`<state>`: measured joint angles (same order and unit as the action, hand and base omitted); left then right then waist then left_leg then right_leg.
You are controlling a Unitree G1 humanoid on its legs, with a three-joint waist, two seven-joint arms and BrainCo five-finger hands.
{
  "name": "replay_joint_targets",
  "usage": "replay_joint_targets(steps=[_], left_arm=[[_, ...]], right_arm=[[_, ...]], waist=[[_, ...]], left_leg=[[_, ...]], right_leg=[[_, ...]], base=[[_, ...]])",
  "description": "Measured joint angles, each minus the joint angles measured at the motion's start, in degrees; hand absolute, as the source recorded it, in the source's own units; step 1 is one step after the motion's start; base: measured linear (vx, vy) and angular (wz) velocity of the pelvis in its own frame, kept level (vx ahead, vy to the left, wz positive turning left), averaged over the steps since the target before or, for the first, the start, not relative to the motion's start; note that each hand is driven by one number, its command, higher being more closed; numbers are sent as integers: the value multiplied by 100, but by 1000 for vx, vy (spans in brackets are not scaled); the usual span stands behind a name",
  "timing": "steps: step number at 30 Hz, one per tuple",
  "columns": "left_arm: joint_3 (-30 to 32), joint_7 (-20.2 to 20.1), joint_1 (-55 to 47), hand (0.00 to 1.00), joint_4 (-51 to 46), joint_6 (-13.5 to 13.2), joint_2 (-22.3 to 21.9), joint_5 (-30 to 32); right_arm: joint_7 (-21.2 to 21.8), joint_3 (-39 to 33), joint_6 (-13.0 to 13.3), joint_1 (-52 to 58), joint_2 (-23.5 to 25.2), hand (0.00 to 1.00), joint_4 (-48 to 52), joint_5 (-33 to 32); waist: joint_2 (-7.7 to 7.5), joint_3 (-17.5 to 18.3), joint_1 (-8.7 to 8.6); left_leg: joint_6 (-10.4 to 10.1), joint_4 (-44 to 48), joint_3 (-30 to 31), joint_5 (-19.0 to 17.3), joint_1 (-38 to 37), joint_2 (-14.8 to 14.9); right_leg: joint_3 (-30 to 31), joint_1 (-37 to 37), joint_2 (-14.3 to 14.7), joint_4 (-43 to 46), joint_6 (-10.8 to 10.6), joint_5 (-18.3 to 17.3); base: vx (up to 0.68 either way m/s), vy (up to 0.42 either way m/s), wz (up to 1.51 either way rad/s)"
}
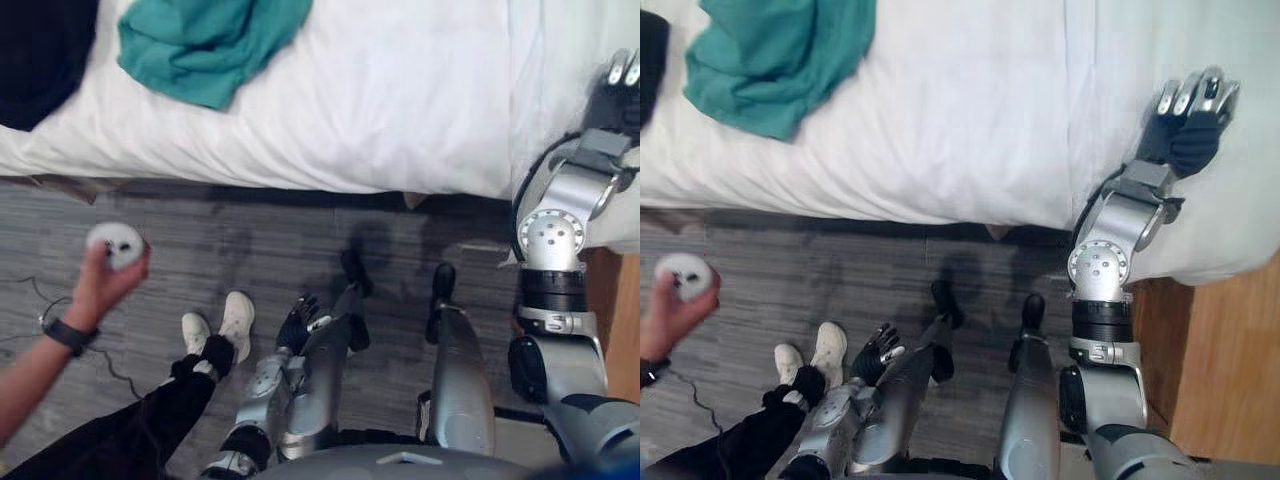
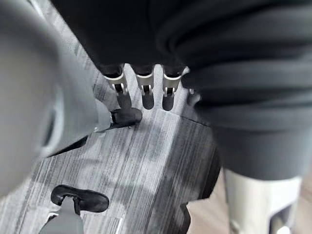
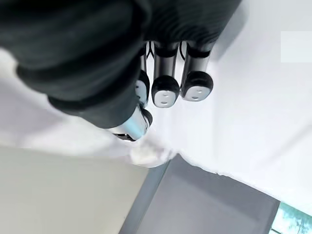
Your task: Tidy the bed and pick cloth on bed and put in laundry
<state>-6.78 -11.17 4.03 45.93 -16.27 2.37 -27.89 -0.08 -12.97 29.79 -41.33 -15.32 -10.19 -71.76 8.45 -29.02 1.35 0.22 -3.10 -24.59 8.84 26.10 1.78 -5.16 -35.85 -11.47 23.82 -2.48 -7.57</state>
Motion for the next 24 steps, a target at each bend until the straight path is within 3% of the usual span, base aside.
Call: replay_joint_targets(steps=[3, 7, 11, 15, 19, 20, 24], left_arm=[[-2, -117, 50, 0, 7, -84, -91, -87], [-3, -167, 136, 0, 34, -100, -210, -105], [45, -221, 163, 0, 36, -83, -216, -296], [333, -219, 163, 0, 32, -30, -275, -299], [573, -211, 161, 0, 57, 121, -359, -273], [637, -210, 161, 0, 142, 136, -374, -247], [736, -95, 140, 0, 515, 254, -349, -123]], right_arm=[[663, -31, -11, -44, -58, 100, -315, -240], [1146, -99, -18, -18, -18, 100, -613, -234], [1827, -115, 1, 596, 294, 100, -722, -237], [2003, 29, -41, 1855, 750, 100, -1612, -319], [2017, 377, -385, 3432, 1276, 100, -2329, -400], [2017, 508, -469, 3715, 1298, 0, -2341, -391], [1806, 517, -672, 4218, 1396, 0, -2558, 144]], waist=[[17, -33, -54], [16, -33, -92], [-17, -20, -203], [-148, 27, -204], [-194, 41, -290], [-269, 87, -364], [-697, 565, -379]], left_leg=[[-30, 5, 4, 21, 14, -41], [-35, 2, 2, 18, 14, -72], [-37, -1, -4, 15, -87, -68], [-124, 3, -84, -55, -372, 0], [-157, -78, -215, -111, -798, 75], [-182, -78, -220, -128, -945, 97], [-193, -87, -194, -149, -1380, 216]], right_leg=[[39, -76, -50, 101, -3, -53], [129, -127, -58, 128, -13, -89], [138, 24, -41, 9, -46, -32], [183, 377, 54, -238, -42, 75], [173, 820, 149, -445, -38, 138], [156, 985, 169, -484, -39, 138], [-1, 1536, 269, -580, 20, 60]], base=[[0, 0, 0], [0, 0, 0], [6, -3, -1], [66, -28, -18], [97, -39, -23], [93, -45, -11], [86, -78, 8]])
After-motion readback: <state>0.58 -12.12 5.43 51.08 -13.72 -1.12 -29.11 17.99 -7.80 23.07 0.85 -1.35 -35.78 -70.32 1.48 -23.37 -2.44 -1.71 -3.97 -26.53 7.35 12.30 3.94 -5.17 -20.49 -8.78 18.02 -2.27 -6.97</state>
